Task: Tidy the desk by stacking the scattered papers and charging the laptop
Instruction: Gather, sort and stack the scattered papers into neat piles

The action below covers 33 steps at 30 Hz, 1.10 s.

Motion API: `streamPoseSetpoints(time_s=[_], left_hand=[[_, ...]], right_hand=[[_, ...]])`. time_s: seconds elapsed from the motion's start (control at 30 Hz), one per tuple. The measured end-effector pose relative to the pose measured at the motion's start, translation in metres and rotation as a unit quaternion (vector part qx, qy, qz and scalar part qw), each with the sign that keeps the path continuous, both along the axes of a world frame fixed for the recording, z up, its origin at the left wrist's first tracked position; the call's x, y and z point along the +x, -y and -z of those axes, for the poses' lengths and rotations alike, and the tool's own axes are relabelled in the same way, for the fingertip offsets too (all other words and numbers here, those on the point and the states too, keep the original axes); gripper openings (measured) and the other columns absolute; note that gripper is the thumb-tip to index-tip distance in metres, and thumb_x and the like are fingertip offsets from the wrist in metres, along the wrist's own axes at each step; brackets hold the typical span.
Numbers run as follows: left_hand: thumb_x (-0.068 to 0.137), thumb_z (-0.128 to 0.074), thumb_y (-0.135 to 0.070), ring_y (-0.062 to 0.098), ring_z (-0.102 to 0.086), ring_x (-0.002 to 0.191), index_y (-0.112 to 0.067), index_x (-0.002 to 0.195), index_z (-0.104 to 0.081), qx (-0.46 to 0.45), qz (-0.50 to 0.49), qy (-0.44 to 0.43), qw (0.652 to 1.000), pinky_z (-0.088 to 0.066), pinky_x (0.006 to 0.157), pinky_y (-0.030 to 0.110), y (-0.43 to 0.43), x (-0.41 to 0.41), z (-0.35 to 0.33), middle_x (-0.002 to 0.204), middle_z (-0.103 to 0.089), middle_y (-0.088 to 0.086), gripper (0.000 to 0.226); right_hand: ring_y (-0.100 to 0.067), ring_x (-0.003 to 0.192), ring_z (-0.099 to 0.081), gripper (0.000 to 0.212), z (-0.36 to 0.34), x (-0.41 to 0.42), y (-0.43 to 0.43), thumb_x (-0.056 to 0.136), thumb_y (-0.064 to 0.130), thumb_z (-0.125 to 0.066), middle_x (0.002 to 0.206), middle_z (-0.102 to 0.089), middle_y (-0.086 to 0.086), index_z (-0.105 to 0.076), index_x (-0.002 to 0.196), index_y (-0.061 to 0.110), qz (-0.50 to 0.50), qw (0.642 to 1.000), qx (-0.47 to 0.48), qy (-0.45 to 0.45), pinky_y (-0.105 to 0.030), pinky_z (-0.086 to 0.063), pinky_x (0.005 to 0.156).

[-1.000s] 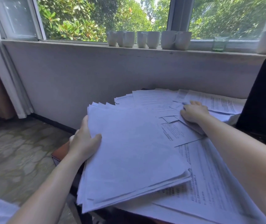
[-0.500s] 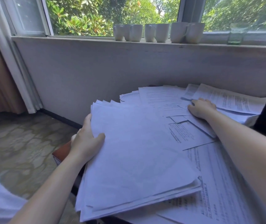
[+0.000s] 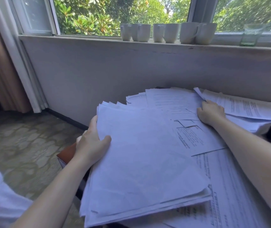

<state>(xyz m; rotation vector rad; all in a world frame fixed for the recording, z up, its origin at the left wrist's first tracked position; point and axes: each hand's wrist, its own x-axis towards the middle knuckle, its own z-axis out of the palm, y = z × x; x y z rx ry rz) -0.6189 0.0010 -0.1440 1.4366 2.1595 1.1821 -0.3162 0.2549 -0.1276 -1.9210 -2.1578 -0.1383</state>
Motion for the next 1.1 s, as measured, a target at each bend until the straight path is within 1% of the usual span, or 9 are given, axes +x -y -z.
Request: streamPoseSetpoints(time_s=[0.2, 0.33, 0.47, 0.53, 0.6, 0.67, 0.73, 0.87, 1.1], left_hand=[[0.064, -0.041, -0.039, 0.020, -0.052, 0.109, -0.033, 0.141, -0.028, 0.001, -0.008, -0.004, 1.000, -0.033, 0.104, 0.042, 0.000, 0.000, 0.001, 0.107, -0.056, -0.016, 0.078], [0.064, -0.040, -0.039, 0.022, -0.053, 0.111, -0.031, 0.140, -0.029, 0.001, -0.007, -0.008, 1.000, -0.033, 0.102, 0.040, 0.000, 0.000, 0.001, 0.110, -0.057, -0.015, 0.078], [0.063, -0.039, -0.039, 0.024, -0.052, 0.112, -0.030, 0.140, -0.030, -0.002, -0.008, -0.009, 1.000, -0.031, 0.099, 0.038, 0.000, 0.000, 0.001, 0.111, -0.056, -0.012, 0.078], [0.064, -0.036, -0.040, 0.025, -0.051, 0.114, -0.028, 0.138, -0.034, 0.002, -0.016, 0.003, 1.000, -0.031, 0.099, 0.038, -0.001, 0.000, 0.000, 0.112, -0.055, -0.011, 0.075], [0.069, -0.031, -0.046, 0.027, -0.052, 0.114, -0.026, 0.132, -0.042, 0.014, -0.029, 0.036, 0.999, -0.031, 0.102, 0.040, -0.004, -0.001, -0.001, 0.109, -0.056, -0.009, 0.067], [0.072, -0.027, -0.054, 0.029, -0.053, 0.113, -0.026, 0.122, -0.047, 0.022, -0.033, 0.059, 0.997, -0.032, 0.104, 0.042, -0.004, -0.001, -0.002, 0.105, -0.058, -0.008, 0.061], [0.071, -0.031, -0.060, 0.026, -0.054, 0.115, -0.027, 0.126, -0.046, 0.015, -0.017, 0.055, 0.998, -0.031, 0.106, 0.044, -0.003, -0.001, -0.002, 0.109, -0.061, -0.009, 0.066], [0.059, -0.047, -0.062, 0.024, -0.051, 0.122, -0.023, 0.140, -0.031, -0.035, 0.001, -0.014, 0.999, -0.030, 0.101, 0.040, 0.000, 0.000, -0.002, 0.126, -0.059, -0.006, 0.092], [0.054, -0.051, -0.060, 0.027, -0.051, 0.118, -0.024, 0.138, -0.026, -0.048, -0.004, -0.063, 0.997, -0.033, 0.096, 0.040, 0.000, 0.003, -0.002, 0.121, -0.059, -0.002, 0.095]], right_hand=[[-0.039, 0.092, -0.058, 0.033, -0.003, -0.019, 0.042, 0.084, -0.002, -0.045, 0.101, -0.063, -0.017, -0.067, 0.106, 0.005, -0.173, 0.969, 0.177, -0.026, -0.041, -0.046, 0.071], [-0.036, 0.067, -0.060, 0.032, -0.014, -0.049, 0.095, 0.069, -0.003, -0.045, 0.075, -0.061, -0.015, -0.070, 0.088, 0.004, -0.317, 0.924, 0.213, -0.018, -0.037, -0.050, 0.052], [-0.026, 0.061, -0.058, 0.043, -0.023, -0.073, 0.148, 0.066, 0.000, -0.055, 0.071, -0.059, -0.005, -0.069, 0.105, 0.011, -0.441, 0.872, 0.211, 0.014, -0.029, -0.043, 0.041], [-0.024, 0.064, -0.053, 0.066, -0.023, -0.081, 0.172, 0.074, 0.003, -0.053, 0.077, -0.058, -0.004, -0.047, 0.138, 0.018, -0.450, 0.877, 0.167, 0.034, -0.030, -0.042, 0.046], [-0.027, 0.073, -0.050, 0.071, -0.022, -0.084, 0.190, 0.085, 0.014, -0.041, 0.087, -0.057, -0.006, -0.015, 0.150, 0.031, -0.438, 0.893, 0.100, 0.029, -0.035, -0.042, 0.059], [-0.028, 0.080, -0.054, 0.055, -0.016, -0.079, 0.199, 0.090, 0.027, -0.037, 0.091, -0.062, -0.005, -0.037, 0.144, 0.024, -0.466, 0.880, 0.089, 0.006, -0.035, -0.046, 0.064], [-0.024, 0.092, -0.054, 0.032, -0.016, -0.070, 0.204, 0.091, 0.027, -0.054, 0.096, -0.069, 0.000, -0.063, 0.120, 0.017, -0.489, 0.869, 0.072, 0.001, -0.038, -0.050, 0.071], [-0.015, 0.111, -0.047, 0.030, -0.015, -0.039, 0.207, 0.095, 0.037, -0.050, 0.117, -0.063, 0.008, -0.064, 0.117, 0.023, -0.386, 0.921, 0.031, -0.047, -0.034, -0.043, 0.089], [-0.027, 0.135, -0.031, 0.049, -0.008, 0.041, 0.167, 0.093, 0.033, -0.048, 0.147, -0.038, -0.007, -0.041, 0.140, 0.021, -0.041, 0.999, 0.007, -0.031, -0.037, -0.027, 0.108]])
